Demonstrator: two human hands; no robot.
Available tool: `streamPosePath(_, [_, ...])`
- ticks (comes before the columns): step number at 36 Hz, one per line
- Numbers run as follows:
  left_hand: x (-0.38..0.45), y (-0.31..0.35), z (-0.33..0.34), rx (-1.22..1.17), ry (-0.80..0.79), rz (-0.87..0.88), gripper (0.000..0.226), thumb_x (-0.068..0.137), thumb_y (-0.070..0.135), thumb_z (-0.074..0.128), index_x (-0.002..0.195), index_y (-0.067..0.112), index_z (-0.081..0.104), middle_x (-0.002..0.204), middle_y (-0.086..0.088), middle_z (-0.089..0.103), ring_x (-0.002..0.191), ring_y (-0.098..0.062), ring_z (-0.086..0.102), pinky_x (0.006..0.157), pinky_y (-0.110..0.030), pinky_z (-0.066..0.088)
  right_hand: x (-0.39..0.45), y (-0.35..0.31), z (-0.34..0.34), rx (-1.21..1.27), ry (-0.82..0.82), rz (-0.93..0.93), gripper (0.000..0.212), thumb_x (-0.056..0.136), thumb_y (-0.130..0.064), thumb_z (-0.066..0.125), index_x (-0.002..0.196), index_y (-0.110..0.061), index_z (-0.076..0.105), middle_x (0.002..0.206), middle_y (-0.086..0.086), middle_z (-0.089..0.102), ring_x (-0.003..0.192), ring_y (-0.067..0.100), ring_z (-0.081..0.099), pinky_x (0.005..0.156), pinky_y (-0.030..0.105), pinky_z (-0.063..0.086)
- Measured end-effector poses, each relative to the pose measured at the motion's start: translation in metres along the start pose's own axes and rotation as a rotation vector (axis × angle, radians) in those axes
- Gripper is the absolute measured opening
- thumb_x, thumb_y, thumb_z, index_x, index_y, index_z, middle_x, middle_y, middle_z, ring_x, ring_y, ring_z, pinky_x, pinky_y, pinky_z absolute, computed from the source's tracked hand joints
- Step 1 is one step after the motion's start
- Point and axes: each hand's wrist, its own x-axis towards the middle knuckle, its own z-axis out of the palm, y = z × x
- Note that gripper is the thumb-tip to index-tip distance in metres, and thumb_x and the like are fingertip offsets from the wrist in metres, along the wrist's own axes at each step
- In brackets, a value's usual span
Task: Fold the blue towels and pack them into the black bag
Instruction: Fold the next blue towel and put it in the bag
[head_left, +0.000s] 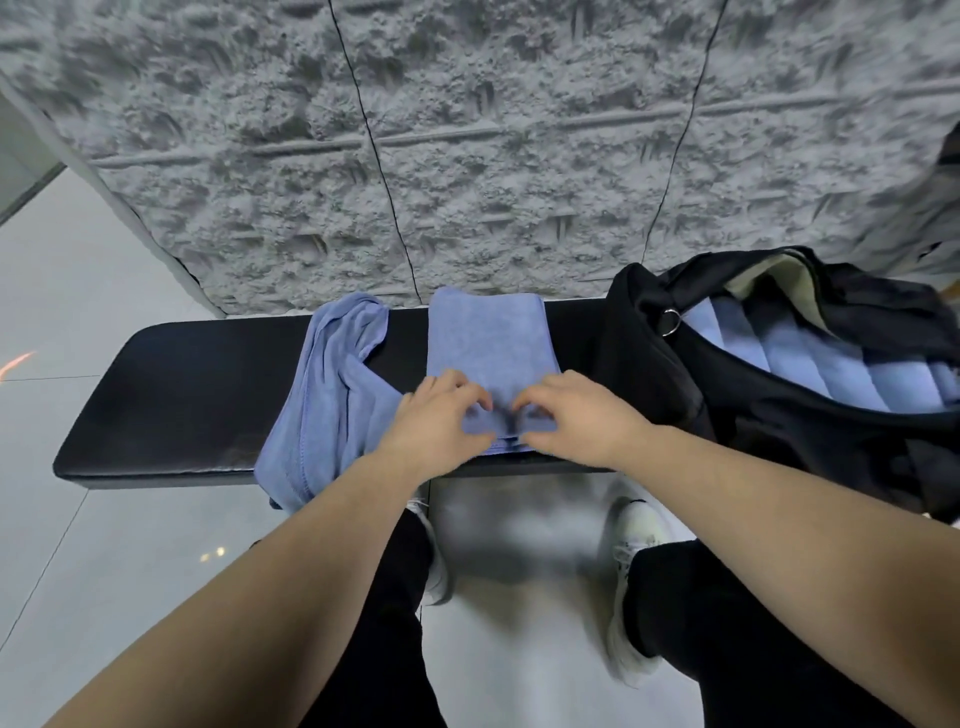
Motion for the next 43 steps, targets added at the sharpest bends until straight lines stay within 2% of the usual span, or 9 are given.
streamPosePath(4, [-0.004, 0.002, 0.01, 0.118, -0.158, 0.056, 0.059, 0.074, 0.056, 0.073, 0.126, 0.037, 0.051, 0.124, 0.009, 0.04, 0.118, -0.015, 0.037, 0.095, -0.032, 0.031, 0.001, -0.005, 0.01, -0.136, -0.09, -0.048, 0.056, 0.081, -0.055, 0.069, 0.131, -0.035, 0.052, 0.122, -0.006, 0.05, 0.116, 0.017, 0.042, 0.1, 0.039, 0.039])
streamPosePath(8, [-0.008, 0.003, 0.018, 0.243, -0.162, 0.106, 0.064, 0.075, 0.042, 0.075, 0.13, 0.031, 0.045, 0.126, 0.005, 0.04, 0.118, -0.019, 0.039, 0.093, -0.031, 0.032, -0.002, -0.002, 0.015, -0.231, -0.156, -0.074, 0.066, 0.081, -0.049, 0.071, 0.139, -0.032, 0.046, 0.126, -0.005, 0.044, 0.115, 0.018, 0.04, 0.101, 0.037, 0.039])
streamPosePath(14, [-0.021, 0.01, 0.032, 0.352, 0.005, 0.19, 0.056, 0.079, 0.002, 0.057, 0.131, 0.018, 0.048, 0.118, -0.005, 0.048, 0.108, -0.028, 0.048, 0.086, -0.033, 0.037, -0.009, 0.0, 0.019, -0.407, -0.11, -0.132, 0.052, 0.087, -0.024, 0.063, 0.136, -0.022, 0.045, 0.125, 0.002, 0.05, 0.114, 0.024, 0.047, 0.092, 0.038, 0.042])
streamPosePath(19, [-0.024, 0.011, 0.041, 0.35, 0.093, 0.221, 0.047, 0.06, -0.008, 0.069, 0.103, 0.01, 0.062, 0.093, -0.008, 0.057, 0.083, -0.03, 0.058, 0.069, -0.038, 0.046, -0.015, -0.001, 0.021, -0.392, -0.081, -0.139, 0.038, 0.089, -0.02, 0.058, 0.126, -0.021, 0.052, 0.122, 0.001, 0.054, 0.112, 0.023, 0.05, 0.088, 0.035, 0.038])
streamPosePath(23, [-0.023, 0.014, 0.037, 0.344, 0.049, 0.21, 0.039, 0.076, -0.004, 0.058, 0.11, 0.014, 0.055, 0.106, -0.004, 0.053, 0.099, -0.026, 0.051, 0.076, -0.032, 0.036, -0.022, 0.0, 0.021, -0.383, -0.026, -0.146, 0.028, 0.09, -0.019, 0.054, 0.118, -0.021, 0.059, 0.111, 0.0, 0.057, 0.107, 0.022, 0.052, 0.086, 0.036, 0.03])
streamPosePath(27, [-0.02, 0.012, 0.032, 0.319, -0.009, 0.162, 0.029, 0.083, 0.002, 0.051, 0.106, 0.018, 0.056, 0.103, 0.001, 0.053, 0.098, -0.022, 0.05, 0.068, -0.029, 0.029, -0.024, 0.002, 0.021, -0.349, 0.014, -0.1, 0.029, 0.089, -0.016, 0.048, 0.113, -0.021, 0.063, 0.107, -0.002, 0.06, 0.104, 0.021, 0.054, 0.087, 0.035, 0.031])
streamPosePath(32, [-0.016, 0.013, 0.024, 0.154, -0.041, 0.084, 0.022, 0.086, 0.004, 0.051, 0.102, 0.016, 0.061, 0.098, -0.001, 0.055, 0.091, -0.022, 0.05, 0.071, -0.039, 0.047, -0.023, 0.002, 0.018, -0.174, -0.018, -0.006, 0.025, 0.087, -0.017, 0.049, 0.107, -0.02, 0.063, 0.103, -0.002, 0.058, 0.101, 0.022, 0.053, 0.081, 0.033, 0.038])
streamPosePath(37, [-0.012, 0.002, 0.022, -0.013, -0.034, 0.004, 0.02, 0.088, 0.008, 0.051, 0.101, 0.018, 0.062, 0.087, -0.001, 0.062, 0.083, -0.026, 0.057, 0.066, -0.035, 0.046, -0.021, 0.005, 0.009, 0.032, -0.055, 0.099, 0.024, 0.09, -0.018, 0.053, 0.111, -0.022, 0.063, 0.102, 0.001, 0.066, 0.092, 0.023, 0.059, 0.076, 0.033, 0.048])
streamPosePath(43, [-0.003, -0.004, 0.016, -0.154, -0.121, -0.105, 0.02, 0.093, 0.009, 0.057, 0.101, 0.027, 0.057, 0.091, 0.004, 0.06, 0.08, -0.018, 0.057, 0.069, -0.027, 0.046, -0.018, 0.011, 0.004, 0.202, -0.083, 0.171, 0.026, 0.095, -0.022, 0.057, 0.119, -0.032, 0.054, 0.105, -0.013, 0.058, 0.099, 0.017, 0.06, 0.088, 0.035, 0.052])
